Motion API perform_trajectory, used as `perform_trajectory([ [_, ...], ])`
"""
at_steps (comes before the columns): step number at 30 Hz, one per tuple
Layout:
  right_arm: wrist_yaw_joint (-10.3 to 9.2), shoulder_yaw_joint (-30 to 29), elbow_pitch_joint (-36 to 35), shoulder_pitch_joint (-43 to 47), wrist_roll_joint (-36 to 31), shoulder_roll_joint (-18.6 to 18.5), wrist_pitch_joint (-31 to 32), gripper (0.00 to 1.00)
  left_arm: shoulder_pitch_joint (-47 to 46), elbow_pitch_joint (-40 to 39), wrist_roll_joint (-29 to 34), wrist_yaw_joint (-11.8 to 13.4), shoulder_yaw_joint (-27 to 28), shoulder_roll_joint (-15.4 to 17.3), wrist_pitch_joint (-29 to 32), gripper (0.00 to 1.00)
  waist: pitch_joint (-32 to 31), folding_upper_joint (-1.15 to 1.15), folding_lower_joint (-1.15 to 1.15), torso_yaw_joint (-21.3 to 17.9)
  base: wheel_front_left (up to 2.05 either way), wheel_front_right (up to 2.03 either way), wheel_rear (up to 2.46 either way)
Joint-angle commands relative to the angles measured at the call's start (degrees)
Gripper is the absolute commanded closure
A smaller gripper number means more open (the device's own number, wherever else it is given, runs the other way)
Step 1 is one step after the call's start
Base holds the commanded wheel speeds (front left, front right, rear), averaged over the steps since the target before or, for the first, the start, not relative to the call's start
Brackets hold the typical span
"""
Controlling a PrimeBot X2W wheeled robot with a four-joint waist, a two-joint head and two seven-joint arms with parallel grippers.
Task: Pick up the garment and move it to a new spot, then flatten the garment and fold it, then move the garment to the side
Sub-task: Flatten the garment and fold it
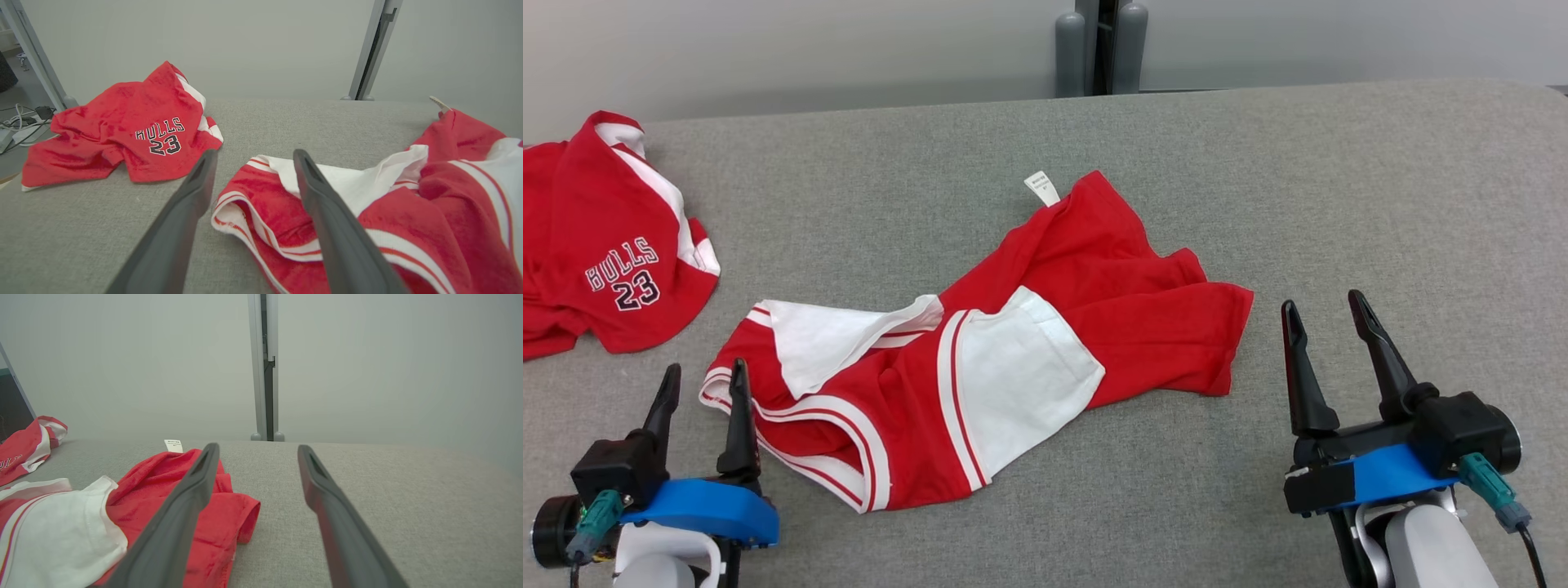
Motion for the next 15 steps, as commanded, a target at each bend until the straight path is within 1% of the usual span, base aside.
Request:
perform_trajectory([
  [1, -0.02, 0.00, 0.08, -0.25, 0.45, 0.13, -0.02, 0.00, -1.20, 1.88, 0.04, -0.09, 0.28, 0.98, -0.19, 0.00, 0.31, 0.00, 0.01, 0.00, 0.00, 0.00, 0.00],
  [6, -0.02, -0.23, 0.36, -0.62, 0.63, 0.12, -0.02, 0.00, -3.18, 9.54, -0.90, -0.46, 0.12, 1.88, -0.18, 0.00, 1.10, 0.00, 0.01, -0.11, 0.00, 0.00, 0.00],
  [15, -0.02, 0.01, 0.80, -1.29, 0.71, 0.12, -0.02, 0.00, -6.97, 20.92, -3.47, -1.13, -1.70, 1.83, -0.06, 0.00, 2.00, 0.00, 0.01, -0.56, 0.00, 0.00, 0.00],
])
